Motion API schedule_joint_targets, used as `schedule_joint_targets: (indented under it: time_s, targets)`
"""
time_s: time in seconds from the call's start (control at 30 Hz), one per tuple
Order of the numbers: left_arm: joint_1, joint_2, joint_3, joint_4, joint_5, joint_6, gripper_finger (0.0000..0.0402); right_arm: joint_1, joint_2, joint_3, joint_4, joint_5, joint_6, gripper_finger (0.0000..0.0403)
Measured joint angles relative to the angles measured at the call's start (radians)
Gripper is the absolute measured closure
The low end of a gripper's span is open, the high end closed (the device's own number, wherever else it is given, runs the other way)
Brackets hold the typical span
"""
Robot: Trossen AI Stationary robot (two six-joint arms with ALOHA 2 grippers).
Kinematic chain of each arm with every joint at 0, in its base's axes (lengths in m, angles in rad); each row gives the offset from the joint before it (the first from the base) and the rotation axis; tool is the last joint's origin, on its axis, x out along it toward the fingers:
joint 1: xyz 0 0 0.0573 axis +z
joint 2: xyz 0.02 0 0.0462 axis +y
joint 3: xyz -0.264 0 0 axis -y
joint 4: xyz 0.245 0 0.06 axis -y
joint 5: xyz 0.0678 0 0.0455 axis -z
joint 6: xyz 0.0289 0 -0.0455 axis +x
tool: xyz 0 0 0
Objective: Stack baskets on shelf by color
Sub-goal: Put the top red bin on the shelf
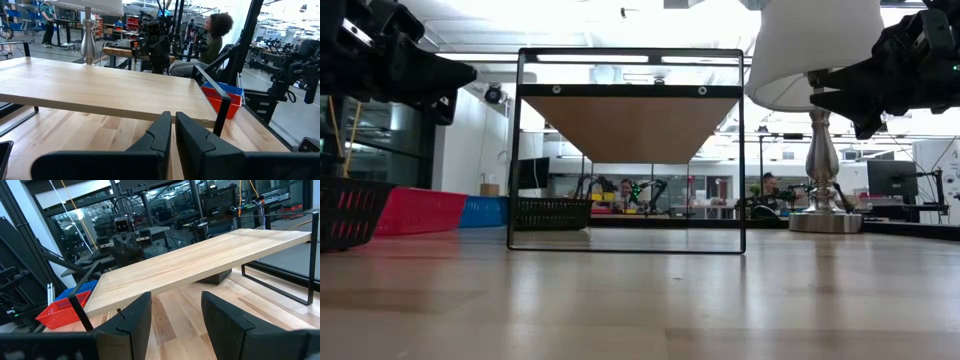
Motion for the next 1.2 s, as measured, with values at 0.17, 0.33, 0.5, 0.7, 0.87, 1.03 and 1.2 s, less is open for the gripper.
schedule_joint_targets:
  time_s: [0.17,0.33,0.5,0.7,0.87,1.03,1.2]
  targets:
    - [0.000,0.000,0.000,0.007,-0.006,-0.001,0.0382,0.000,0.000,0.000,0.000,0.000,0.000,0.0242]
    - [0.000,0.004,0.000,0.128,-0.032,-0.015,0.0382,0.000,0.000,0.000,0.000,0.000,0.000,0.0242]
    - [0.000,0.078,0.046,0.117,-0.089,-0.005,0.0367,0.000,0.000,0.000,0.000,0.000,0.000,0.0242]
    - [0.000,0.315,0.230,-0.124,-0.196,-0.077,0.0303,0.000,0.000,0.000,0.000,0.000,0.000,0.0242]
    - [0.000,0.567,0.452,-0.495,-0.205,-0.205,0.0239,0.000,0.000,0.000,0.000,0.000,0.000,0.0242]
    - [0.000,0.781,0.653,-0.862,-0.119,-0.329,0.0196,0.000,0.000,0.000,0.000,0.000,0.000,0.0242]
    - [-0.009,0.922,0.725,-1.041,0.014,-0.349,0.0189,0.000,0.000,0.000,0.000,0.000,0.000,0.0242]
